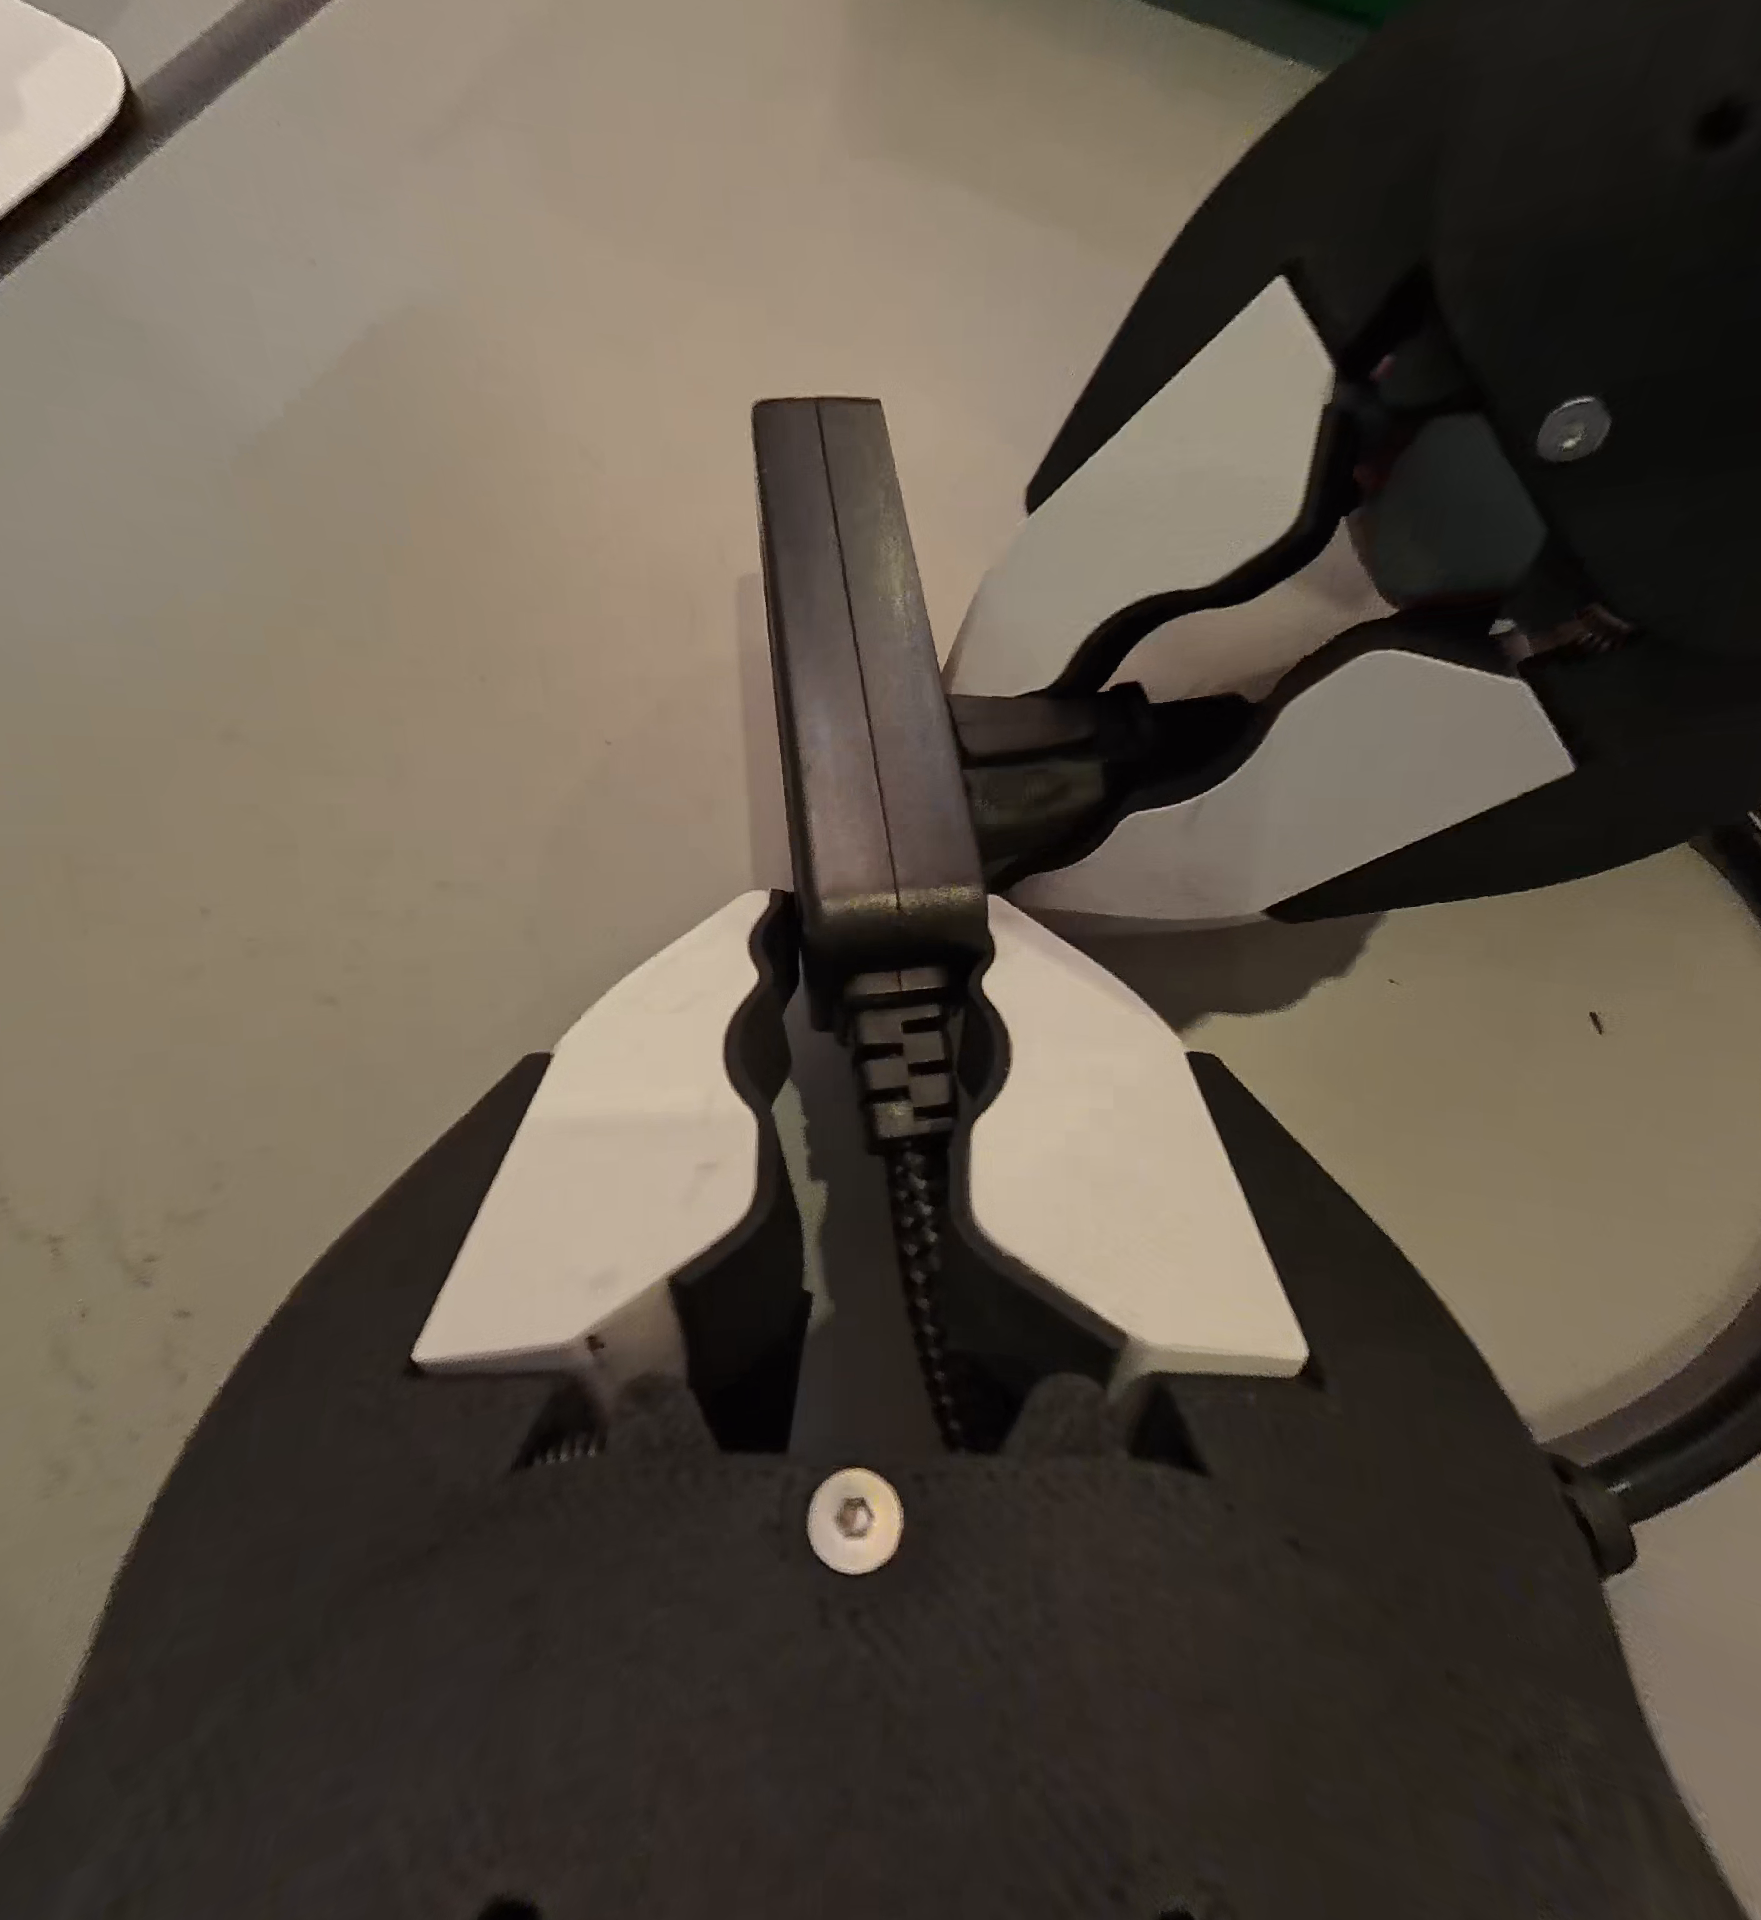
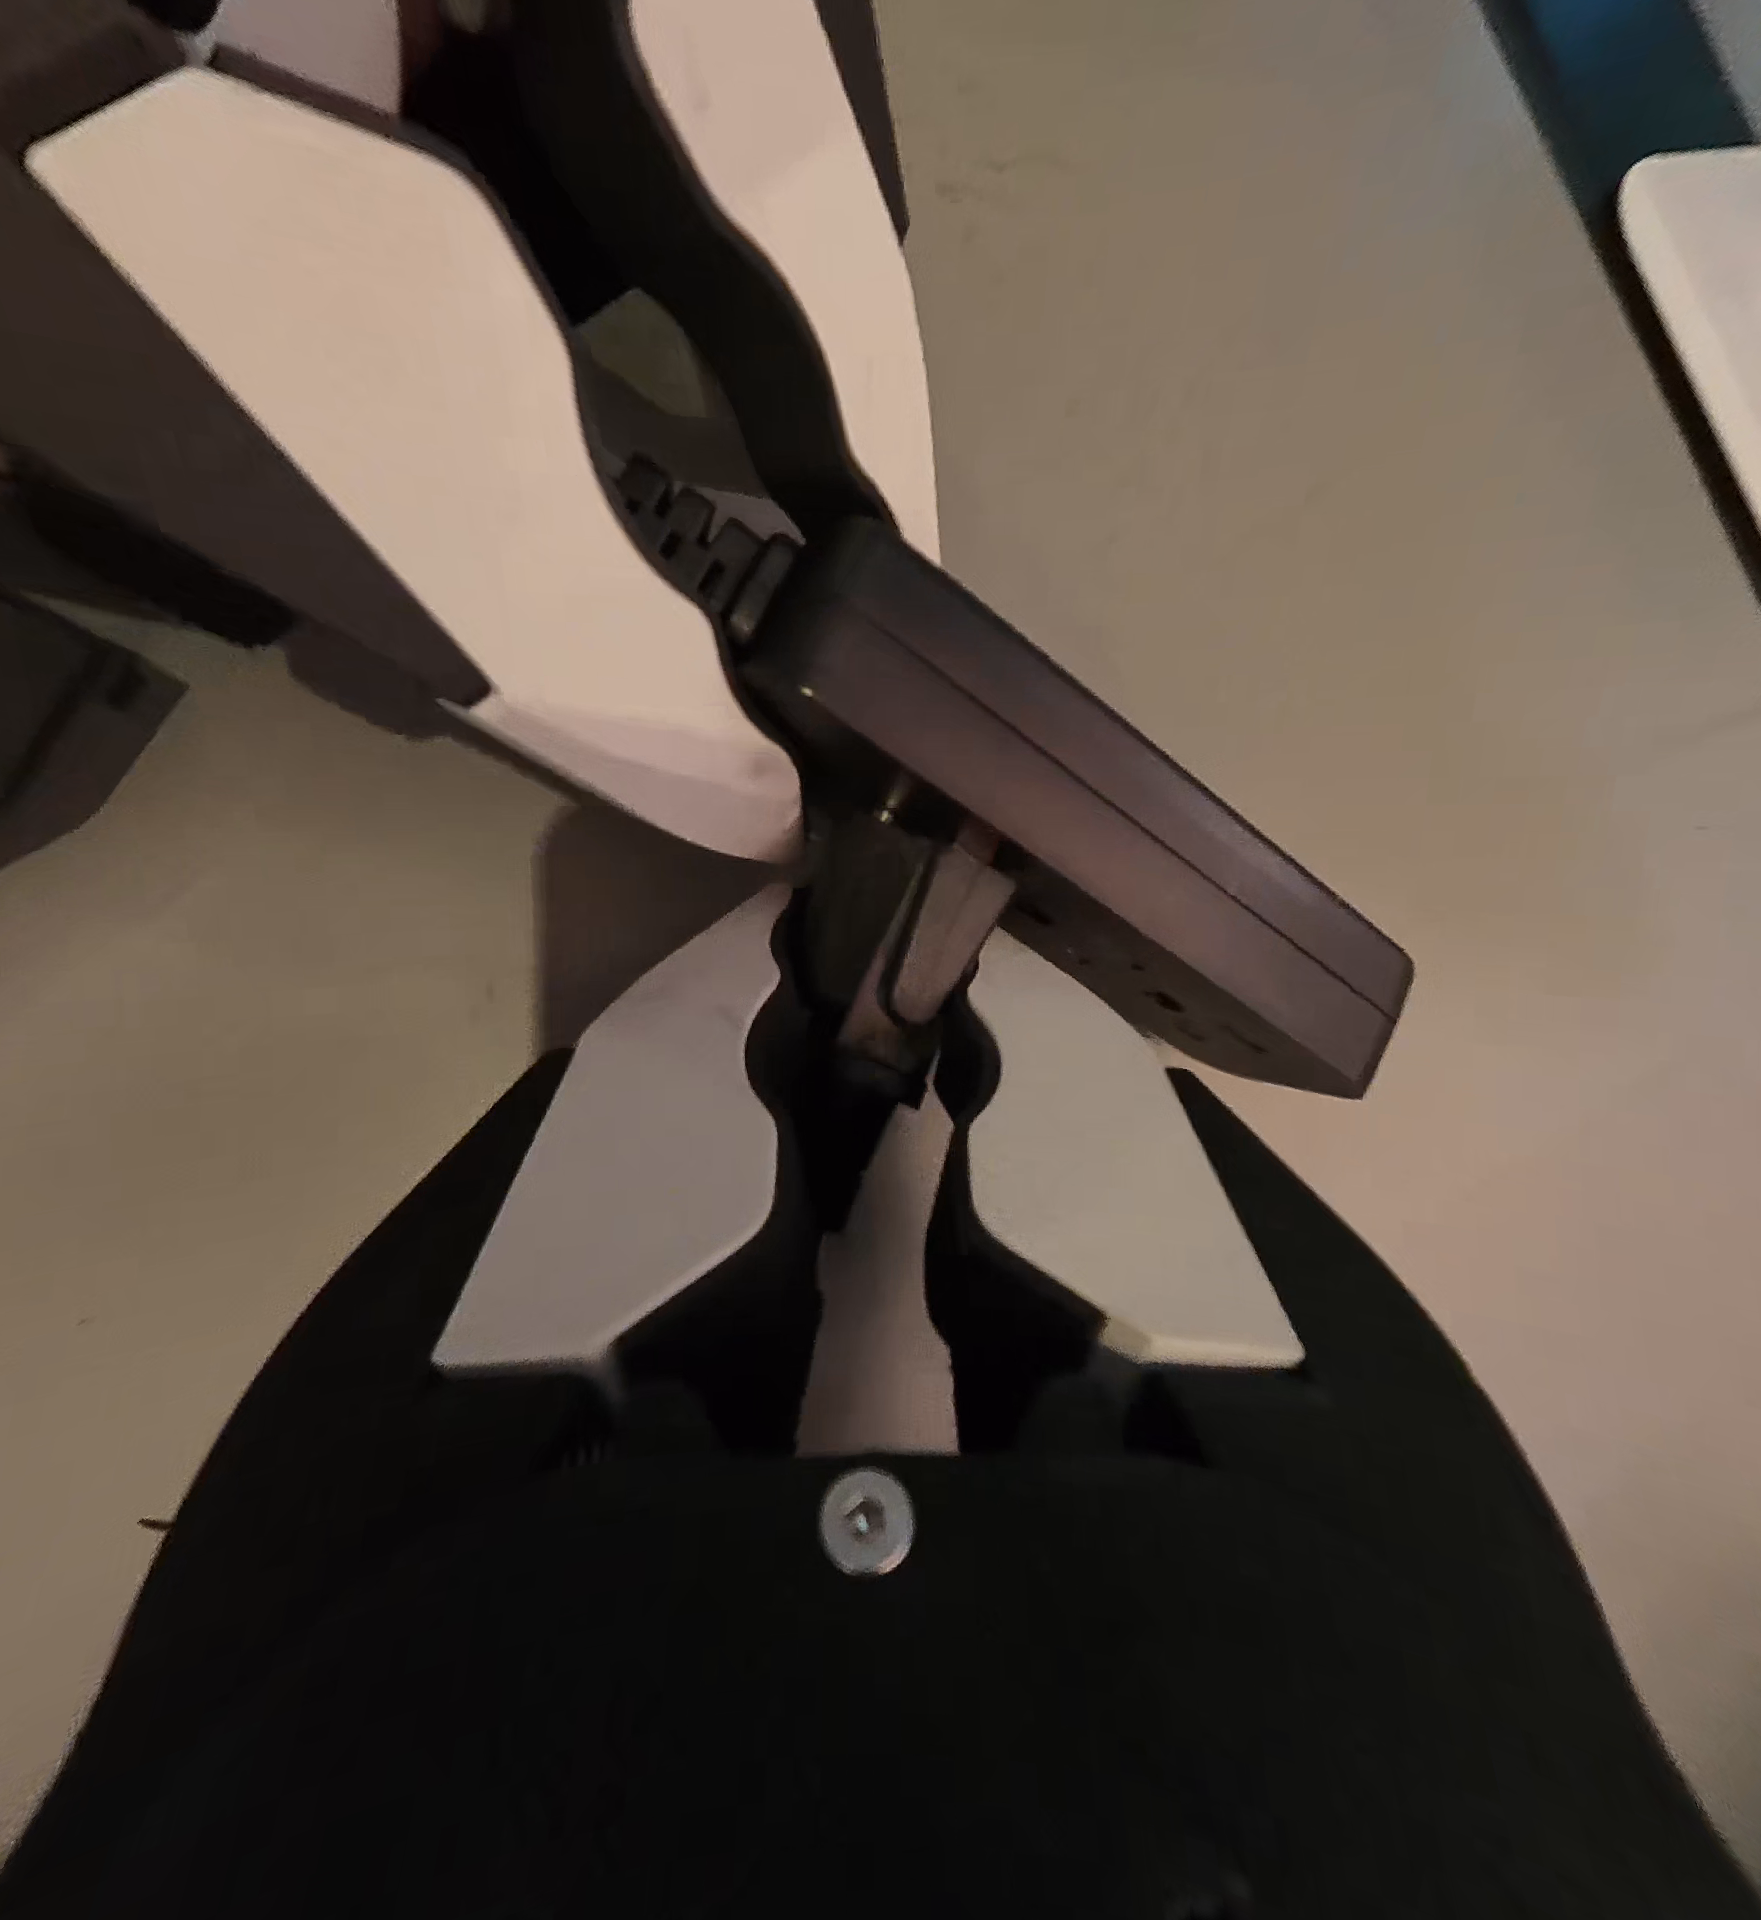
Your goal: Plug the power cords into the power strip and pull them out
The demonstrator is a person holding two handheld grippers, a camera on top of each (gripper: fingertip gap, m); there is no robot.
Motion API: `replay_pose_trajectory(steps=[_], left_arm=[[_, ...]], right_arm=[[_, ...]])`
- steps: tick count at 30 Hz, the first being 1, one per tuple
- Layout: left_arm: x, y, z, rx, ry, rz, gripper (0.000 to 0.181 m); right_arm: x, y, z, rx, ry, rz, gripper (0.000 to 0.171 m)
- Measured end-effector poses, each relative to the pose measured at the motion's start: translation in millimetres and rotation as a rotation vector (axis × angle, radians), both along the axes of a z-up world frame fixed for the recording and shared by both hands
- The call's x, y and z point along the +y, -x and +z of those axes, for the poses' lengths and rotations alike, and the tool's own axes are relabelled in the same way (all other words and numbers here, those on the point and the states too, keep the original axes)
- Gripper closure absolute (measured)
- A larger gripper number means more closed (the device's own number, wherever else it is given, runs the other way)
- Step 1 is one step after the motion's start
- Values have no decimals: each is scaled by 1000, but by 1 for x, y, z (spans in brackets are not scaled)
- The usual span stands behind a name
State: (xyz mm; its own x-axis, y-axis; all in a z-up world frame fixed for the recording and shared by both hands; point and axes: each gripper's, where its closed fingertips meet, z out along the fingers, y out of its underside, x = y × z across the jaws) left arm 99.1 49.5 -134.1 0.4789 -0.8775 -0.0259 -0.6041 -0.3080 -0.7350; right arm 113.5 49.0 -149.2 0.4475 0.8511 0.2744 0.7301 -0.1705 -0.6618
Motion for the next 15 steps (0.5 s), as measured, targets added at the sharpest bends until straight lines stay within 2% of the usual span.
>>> replay_pose_trajectory(steps=[15], left_arm=[[-4, -3, 9, 64, -145, -62, 153]], right_arm=[[1, -5, 13, 5, -272, -8, 147]])
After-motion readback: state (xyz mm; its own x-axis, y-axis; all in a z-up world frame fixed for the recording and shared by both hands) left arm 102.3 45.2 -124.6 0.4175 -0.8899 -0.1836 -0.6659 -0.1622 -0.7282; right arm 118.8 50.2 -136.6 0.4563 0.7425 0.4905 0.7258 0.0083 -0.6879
